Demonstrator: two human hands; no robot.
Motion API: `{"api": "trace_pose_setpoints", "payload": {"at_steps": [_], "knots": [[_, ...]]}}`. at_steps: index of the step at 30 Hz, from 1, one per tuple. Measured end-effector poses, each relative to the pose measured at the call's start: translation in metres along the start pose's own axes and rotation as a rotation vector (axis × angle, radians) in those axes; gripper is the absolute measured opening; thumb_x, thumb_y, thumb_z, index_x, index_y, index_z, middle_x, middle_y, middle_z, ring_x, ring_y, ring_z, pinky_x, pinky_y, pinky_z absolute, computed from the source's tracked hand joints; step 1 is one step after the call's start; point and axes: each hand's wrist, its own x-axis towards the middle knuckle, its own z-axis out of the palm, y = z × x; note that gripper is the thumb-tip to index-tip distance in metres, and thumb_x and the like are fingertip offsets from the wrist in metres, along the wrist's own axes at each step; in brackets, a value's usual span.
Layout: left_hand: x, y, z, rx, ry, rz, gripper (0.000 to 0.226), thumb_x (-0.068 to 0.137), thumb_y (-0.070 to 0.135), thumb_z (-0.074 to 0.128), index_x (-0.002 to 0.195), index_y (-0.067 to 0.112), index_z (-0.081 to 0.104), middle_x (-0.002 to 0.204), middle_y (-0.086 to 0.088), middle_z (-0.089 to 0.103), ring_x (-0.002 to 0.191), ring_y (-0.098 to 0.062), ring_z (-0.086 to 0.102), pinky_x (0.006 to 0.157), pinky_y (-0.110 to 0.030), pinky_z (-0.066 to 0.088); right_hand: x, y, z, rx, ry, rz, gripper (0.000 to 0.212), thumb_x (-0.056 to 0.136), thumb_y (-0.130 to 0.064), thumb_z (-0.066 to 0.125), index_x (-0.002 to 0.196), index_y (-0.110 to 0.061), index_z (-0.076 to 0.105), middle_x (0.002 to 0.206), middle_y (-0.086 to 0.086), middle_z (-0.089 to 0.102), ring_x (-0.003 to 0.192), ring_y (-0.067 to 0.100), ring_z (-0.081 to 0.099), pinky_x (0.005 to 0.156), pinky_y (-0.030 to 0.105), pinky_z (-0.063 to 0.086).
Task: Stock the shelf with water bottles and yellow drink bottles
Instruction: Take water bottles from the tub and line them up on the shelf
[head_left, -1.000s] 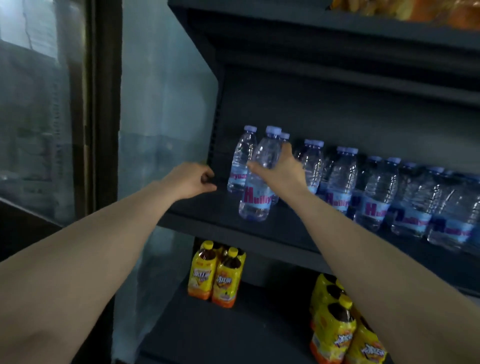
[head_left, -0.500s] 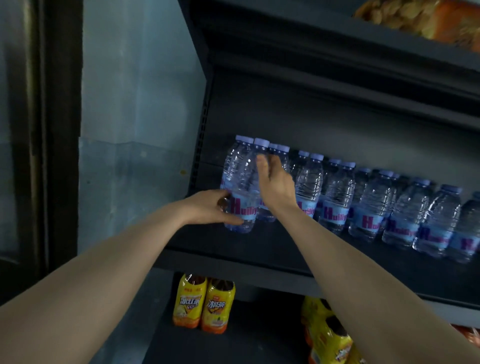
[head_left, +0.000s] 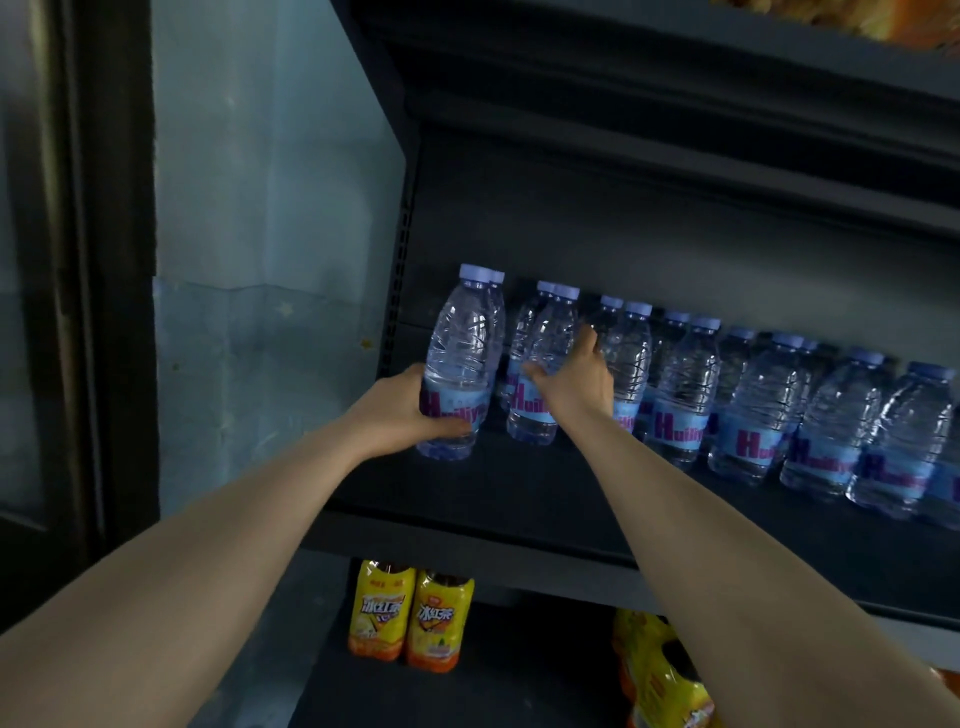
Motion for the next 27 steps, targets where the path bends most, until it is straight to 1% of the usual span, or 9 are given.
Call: {"api": "trace_pose_setpoints", "payload": {"at_steps": [2,5,10,12,15,17,20,24,27], "knots": [[0.001,-0.003,-0.001,0.004,0.016,-0.014,0.077,0.075,0.052,0.079,0.139,0.027,0.044,0.132,0.01,0.059,0.105,-0.002,0.053,0.089,-0.021,0.039,0.002,0.002,0.007,-0.001,0.01,0.011,0.09,0.085,-0.044,0.073,0.148,-0.012,0.018,0.123,0.016,0.061,0.101,0.035,0.065,0.075,0.041,0.055],[0.002,-0.004,0.0,0.004,0.016,-0.024,0.075,0.075,0.052,0.079,0.138,0.028,0.045,0.131,0.01,0.059,0.104,-0.003,0.054,0.088,-0.021,0.039,0.003,0.007,0.014,0.013,0.035,-0.002,0.092,0.086,-0.045,0.072,0.15,-0.012,0.014,0.121,0.017,0.061,0.1,0.036,0.065,0.075,0.042,0.056],[0.0,-0.001,0.001,-0.016,0.032,-0.031,0.072,0.075,0.049,0.08,0.136,0.028,0.048,0.125,0.014,0.059,0.106,-0.004,0.056,0.09,-0.022,0.041,0.006,0.012,0.013,0.1,-0.041,-0.037,0.092,0.091,-0.039,0.068,0.154,-0.012,0.006,0.131,0.019,0.057,0.102,0.034,0.065,0.077,0.037,0.053],[0.0,-0.002,0.001,-0.018,0.03,-0.033,0.072,0.074,0.051,0.079,0.136,0.028,0.049,0.129,0.012,0.06,0.111,-0.006,0.058,0.095,-0.025,0.044,0.006,0.015,0.012,0.144,-0.089,-0.048,0.091,0.094,-0.037,0.064,0.156,-0.013,0.001,0.146,0.019,0.045,0.11,0.033,0.062,0.076,0.033,0.049],[0.0,-0.003,0.002,-0.015,0.018,-0.038,0.073,0.074,0.051,0.079,0.137,0.026,0.05,0.132,0.009,0.062,0.114,-0.009,0.06,0.098,-0.027,0.046,0.004,0.017,0.011,0.18,-0.133,-0.053,0.09,0.098,-0.037,0.059,0.157,-0.013,-0.005,0.161,0.015,0.02,0.134,0.034,0.045,0.093,0.037,0.047],[0.0,-0.003,0.002,-0.021,0.012,-0.043,0.074,0.074,0.051,0.079,0.137,0.026,0.049,0.132,0.008,0.062,0.115,-0.009,0.06,0.099,-0.029,0.047,0.004,0.018,0.01,0.197,-0.155,-0.047,0.089,0.099,-0.035,0.056,0.157,-0.013,-0.008,0.163,0.014,0.014,0.142,0.035,0.034,0.105,0.04,0.041],[0.0,-0.002,0.003,-0.027,0.014,-0.051,0.075,0.075,0.05,0.08,0.139,0.025,0.048,0.133,0.008,0.061,0.116,-0.01,0.06,0.101,-0.031,0.047,0.004,0.018,0.009,0.206,-0.184,-0.037,0.088,0.101,-0.033,0.054,0.156,-0.012,-0.011,0.164,0.013,0.011,0.145,0.034,0.028,0.109,0.039,0.036],[-0.001,0.001,0.005,-0.046,0.016,-0.044,0.074,0.076,0.05,0.079,0.138,0.027,0.048,0.133,0.009,0.06,0.118,-0.01,0.058,0.101,-0.029,0.046,0.003,0.016,0.01,0.195,-0.185,-0.018,0.086,0.1,-0.035,0.054,0.157,-0.014,-0.006,0.161,0.015,0.021,0.138,0.036,0.04,0.104,0.042,0.043],[-0.001,0.004,0.006,-0.046,0.018,-0.057,0.071,0.077,0.048,0.079,0.137,0.028,0.047,0.134,0.008,0.06,0.119,-0.01,0.058,0.102,-0.031,0.045,-0.001,0.016,0.01,0.122,-0.139,-0.036,0.086,0.098,-0.04,0.056,0.156,-0.012,-0.001,0.151,0.021,0.037,0.115,0.04,0.059,0.09,0.05,0.054]]}}
